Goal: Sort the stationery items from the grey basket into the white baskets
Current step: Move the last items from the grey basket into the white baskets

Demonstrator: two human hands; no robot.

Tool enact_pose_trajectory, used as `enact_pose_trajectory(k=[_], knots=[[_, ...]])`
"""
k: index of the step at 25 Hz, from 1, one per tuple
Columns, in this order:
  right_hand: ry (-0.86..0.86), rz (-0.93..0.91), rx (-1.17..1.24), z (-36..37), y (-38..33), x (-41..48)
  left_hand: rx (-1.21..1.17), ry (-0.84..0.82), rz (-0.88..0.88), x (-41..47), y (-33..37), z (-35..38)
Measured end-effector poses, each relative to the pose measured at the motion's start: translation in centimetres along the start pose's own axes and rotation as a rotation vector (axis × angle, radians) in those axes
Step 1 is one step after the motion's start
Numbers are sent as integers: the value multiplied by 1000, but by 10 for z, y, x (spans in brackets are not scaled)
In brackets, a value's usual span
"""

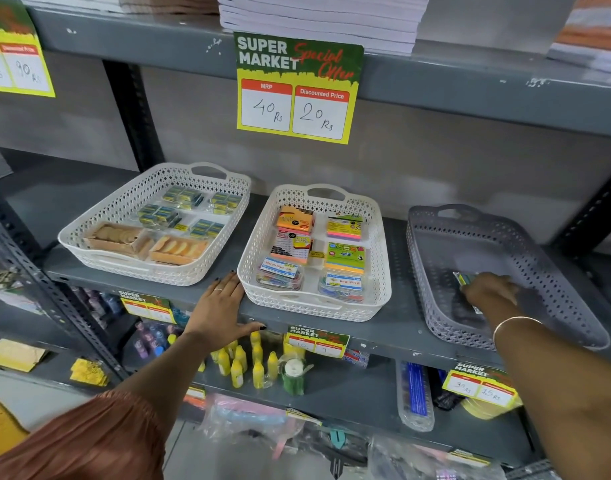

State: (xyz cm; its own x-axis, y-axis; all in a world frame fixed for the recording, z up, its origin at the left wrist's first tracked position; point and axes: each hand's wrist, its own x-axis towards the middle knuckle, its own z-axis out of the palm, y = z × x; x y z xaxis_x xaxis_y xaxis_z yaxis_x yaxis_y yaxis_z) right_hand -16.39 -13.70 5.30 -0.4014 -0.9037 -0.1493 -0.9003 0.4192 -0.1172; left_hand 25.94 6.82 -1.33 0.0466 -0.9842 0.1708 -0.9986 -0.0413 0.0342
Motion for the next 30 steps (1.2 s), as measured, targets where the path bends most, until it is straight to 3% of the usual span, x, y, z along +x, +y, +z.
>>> enact_pose_trajectory(k=[3,11,15,24,30], knots=[[100,-32,66,-17,-20,-4,9,0,0,-1,0,1],[269,-453,167,-53,-125,-56,4,14,6,0,-1,2],[217,-663,111,-54,-176,-94,8,27,8,1,-1,3],[93,-897,65,-35,-235,-141,12,-7,23,-4,1,-9],[88,-1024,122,-39,-287,-188,118,114,-36,-55,-35,-32]])
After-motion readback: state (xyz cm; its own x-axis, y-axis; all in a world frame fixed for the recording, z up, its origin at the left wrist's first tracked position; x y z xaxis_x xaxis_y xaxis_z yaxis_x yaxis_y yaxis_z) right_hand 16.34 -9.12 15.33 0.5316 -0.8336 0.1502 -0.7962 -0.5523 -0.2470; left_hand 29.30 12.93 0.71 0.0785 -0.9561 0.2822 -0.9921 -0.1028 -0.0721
